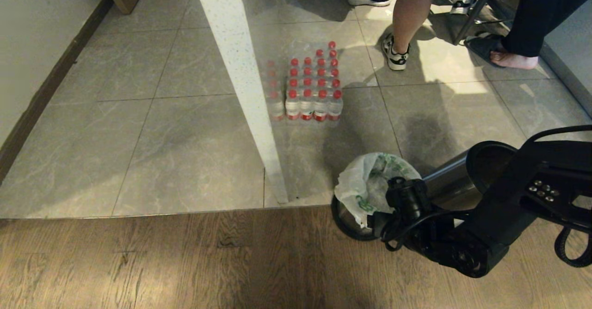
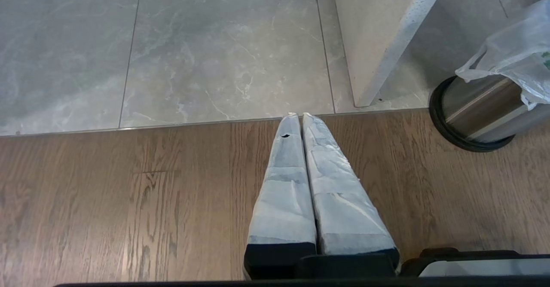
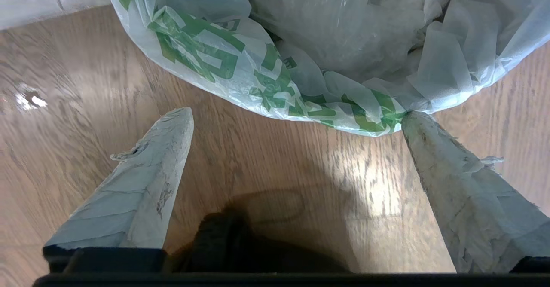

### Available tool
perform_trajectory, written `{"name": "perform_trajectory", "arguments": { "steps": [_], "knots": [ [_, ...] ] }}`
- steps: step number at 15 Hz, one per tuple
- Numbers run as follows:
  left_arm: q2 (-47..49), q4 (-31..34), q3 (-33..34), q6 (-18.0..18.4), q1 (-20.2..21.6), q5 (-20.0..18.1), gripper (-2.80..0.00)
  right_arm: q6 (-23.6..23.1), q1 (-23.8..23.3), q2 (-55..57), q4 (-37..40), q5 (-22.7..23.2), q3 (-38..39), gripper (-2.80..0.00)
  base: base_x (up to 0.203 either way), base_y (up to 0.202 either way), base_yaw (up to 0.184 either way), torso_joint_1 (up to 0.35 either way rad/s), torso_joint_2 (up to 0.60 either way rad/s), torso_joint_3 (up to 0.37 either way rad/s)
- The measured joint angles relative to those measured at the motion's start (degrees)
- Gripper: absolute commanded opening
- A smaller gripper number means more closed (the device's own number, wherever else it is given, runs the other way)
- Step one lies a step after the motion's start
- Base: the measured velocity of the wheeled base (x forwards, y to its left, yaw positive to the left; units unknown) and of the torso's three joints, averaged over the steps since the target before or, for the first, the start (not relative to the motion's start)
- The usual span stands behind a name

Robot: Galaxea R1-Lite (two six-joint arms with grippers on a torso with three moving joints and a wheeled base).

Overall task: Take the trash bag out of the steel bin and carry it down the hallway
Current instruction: Pick up the trash bag

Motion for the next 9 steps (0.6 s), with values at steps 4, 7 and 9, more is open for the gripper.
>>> {"name": "perform_trajectory", "arguments": {
  "steps": [4,7,9],
  "knots": [
    [0.0,0.0,0.0,0.0,0.0,0.0,-2.8,0.0,0.0,-0.3,-0.6,-0.2,0.1,0.0,0.0,0.0,0.0,0.0,0.0,0.0],
    [0.0,0.0,0.0,0.0,0.0,0.0,-2.8,0.2,0.0,-0.8,-1.0,-1.7,0.1,0.0,0.0,0.0,0.0,0.0,0.0,0.0],
    [0.0,0.0,0.0,0.0,0.0,0.0,-2.8,0.2,0.0,-0.5,-3.0,-2.4,-0.2,0.0,0.0,0.0,0.0,0.0,0.0,0.0]
  ]
}}
